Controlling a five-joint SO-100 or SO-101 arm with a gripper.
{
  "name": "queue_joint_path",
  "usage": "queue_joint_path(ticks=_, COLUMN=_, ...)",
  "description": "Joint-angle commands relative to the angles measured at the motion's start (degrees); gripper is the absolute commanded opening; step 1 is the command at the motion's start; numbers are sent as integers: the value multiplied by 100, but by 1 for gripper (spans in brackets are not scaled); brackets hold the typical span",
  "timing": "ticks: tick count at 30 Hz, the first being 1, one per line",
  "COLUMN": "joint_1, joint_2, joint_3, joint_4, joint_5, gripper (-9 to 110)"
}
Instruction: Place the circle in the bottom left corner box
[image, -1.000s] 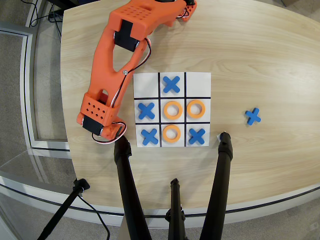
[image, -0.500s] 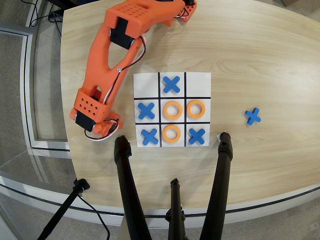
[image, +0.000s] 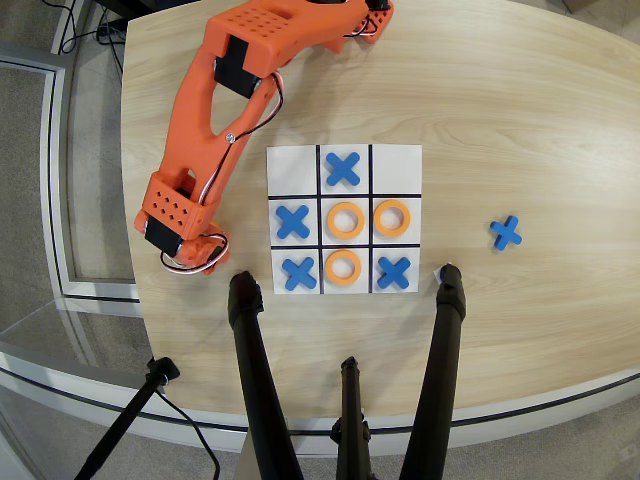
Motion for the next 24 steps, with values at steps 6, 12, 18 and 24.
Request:
queue_joint_path(ticks=6, joint_1=70, joint_2=-35, joint_3=97, joint_4=35, joint_5=-105, gripper=0)
queue_joint_path(ticks=12, joint_1=70, joint_2=-26, joint_3=97, joint_4=62, joint_5=-114, gripper=0)
queue_joint_path(ticks=18, joint_1=-18, joint_2=387, joint_3=-378, joint_4=308, joint_5=343, gripper=0)
queue_joint_path(ticks=24, joint_1=-360, joint_2=1978, joint_3=-773, joint_4=2417, joint_5=501, gripper=0)
